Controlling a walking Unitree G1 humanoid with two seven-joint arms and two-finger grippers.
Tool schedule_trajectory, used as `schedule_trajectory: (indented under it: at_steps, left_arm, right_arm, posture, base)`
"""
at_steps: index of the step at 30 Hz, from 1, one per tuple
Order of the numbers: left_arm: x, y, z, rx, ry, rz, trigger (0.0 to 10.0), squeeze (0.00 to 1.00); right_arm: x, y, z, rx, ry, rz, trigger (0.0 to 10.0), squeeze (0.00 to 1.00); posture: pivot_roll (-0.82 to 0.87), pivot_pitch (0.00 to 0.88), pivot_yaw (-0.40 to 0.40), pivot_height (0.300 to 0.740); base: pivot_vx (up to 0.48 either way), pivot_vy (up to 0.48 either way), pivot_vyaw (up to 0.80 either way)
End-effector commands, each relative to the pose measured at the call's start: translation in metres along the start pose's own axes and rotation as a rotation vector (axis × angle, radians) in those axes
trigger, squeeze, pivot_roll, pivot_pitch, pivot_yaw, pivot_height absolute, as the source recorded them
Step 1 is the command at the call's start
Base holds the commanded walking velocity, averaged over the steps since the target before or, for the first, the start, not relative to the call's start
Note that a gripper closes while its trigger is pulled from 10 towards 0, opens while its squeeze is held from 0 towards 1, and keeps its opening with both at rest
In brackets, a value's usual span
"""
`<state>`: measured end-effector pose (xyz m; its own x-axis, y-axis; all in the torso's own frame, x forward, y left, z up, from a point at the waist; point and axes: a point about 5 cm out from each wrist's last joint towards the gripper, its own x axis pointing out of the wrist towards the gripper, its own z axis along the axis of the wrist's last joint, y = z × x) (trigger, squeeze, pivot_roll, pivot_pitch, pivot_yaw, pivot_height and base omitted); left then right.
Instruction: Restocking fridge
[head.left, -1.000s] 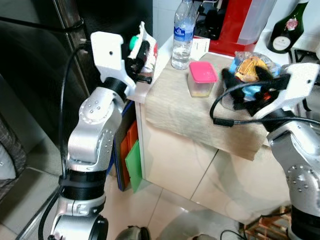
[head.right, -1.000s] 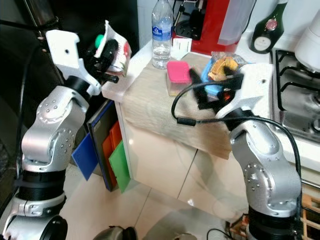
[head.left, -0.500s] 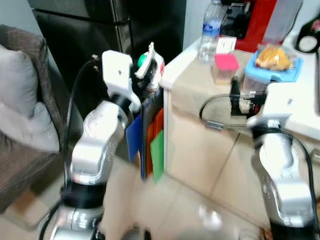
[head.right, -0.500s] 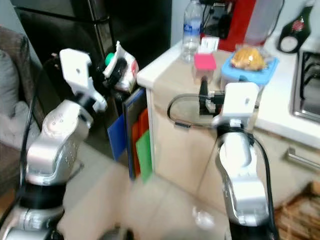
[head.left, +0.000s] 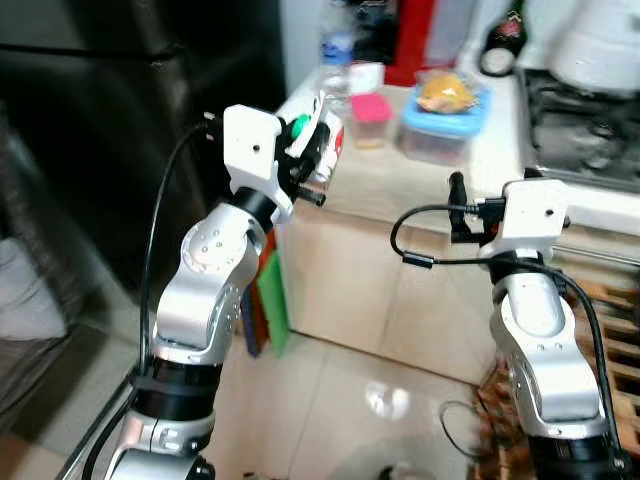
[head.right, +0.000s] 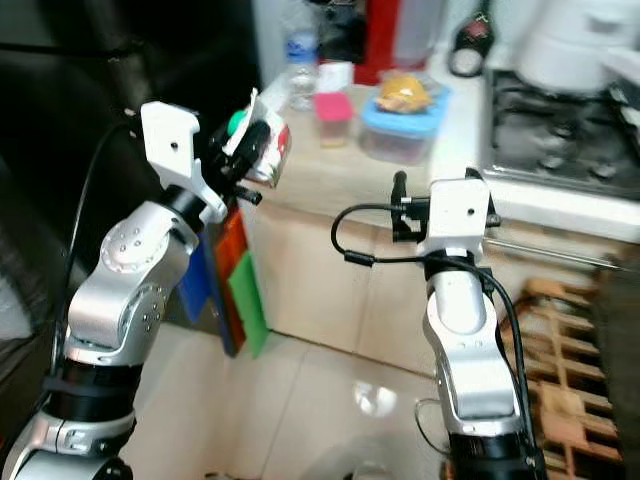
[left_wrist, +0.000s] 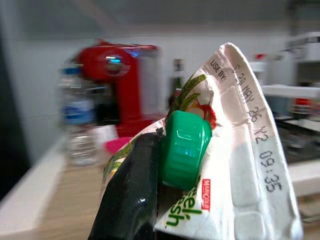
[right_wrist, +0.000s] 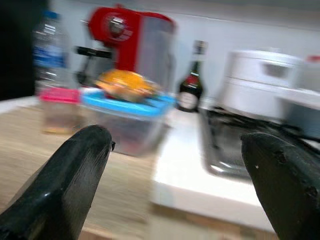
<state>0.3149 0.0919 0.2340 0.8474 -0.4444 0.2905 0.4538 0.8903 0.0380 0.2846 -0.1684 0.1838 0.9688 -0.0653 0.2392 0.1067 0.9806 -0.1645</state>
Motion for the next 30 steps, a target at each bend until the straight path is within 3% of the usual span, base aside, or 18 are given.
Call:
schedule_trajectory:
  at_steps: [1, 8, 15, 23, 28, 29, 30]
  left_arm:
    - [0.000, 0.000, -0.001, -0.001, 0.004, -0.003, 10.0, 0.00]
    - [0.001, -0.002, -0.005, -0.035, 0.009, 0.004, 10.0, 0.00]
    - [0.001, -0.005, -0.012, -0.090, 0.028, 0.033, 10.0, 0.00]
    - [0.000, -0.002, -0.015, -0.096, 0.029, 0.086, 10.0, 0.00]
    - [-0.001, -0.003, -0.017, -0.096, 0.037, 0.098, 10.0, 0.00]
    - [-0.001, -0.003, -0.017, -0.096, 0.038, 0.100, 10.0, 0.31]
    - [-0.001, -0.002, -0.017, -0.095, 0.038, 0.102, 10.0, 0.36]
  right_arm:
    - [0.001, 0.001, 0.000, -0.002, -0.012, 0.004, 10.0, 0.00]
    - [0.002, 0.000, -0.001, -0.012, -0.023, 0.008, 10.0, 0.00]
    - [0.006, 0.001, 0.000, -0.025, -0.031, 0.026, 10.0, 0.00]
    - [0.009, 0.002, -0.002, -0.019, -0.023, 0.040, 10.0, 0.00]
    - [0.011, 0.005, -0.007, 0.035, 0.008, 0.046, 10.0, 0.00]
    - [0.011, 0.006, -0.007, 0.041, 0.010, 0.045, 10.0, 0.00]
    - [0.011, 0.007, -0.007, 0.040, 0.008, 0.050, 10.0, 0.00]
  posture:
    - [-0.16, 0.022, 0.053, 0.740]
    - [-0.17, 0.020, 0.042, 0.740]
    - [-0.17, 0.009, 0.032, 0.740]
    - [-0.17, 0.001, 0.025, 0.740]
    - [-0.16, 0.000, 0.027, 0.740]
    - [-0.16, 0.000, 0.028, 0.740]
    - [-0.16, 0.000, 0.028, 0.740]
  base:
    - [0.000, 0.000, -0.76]
    - [0.000, 0.000, -0.76]
    - [0.000, 0.000, 0.00]
    - [-0.069, 0.000, 0.00]
    - [-0.289, 0.000, 0.00]
    - [-0.289, 0.000, 0.00]
    - [-0.289, 0.000, 0.00]
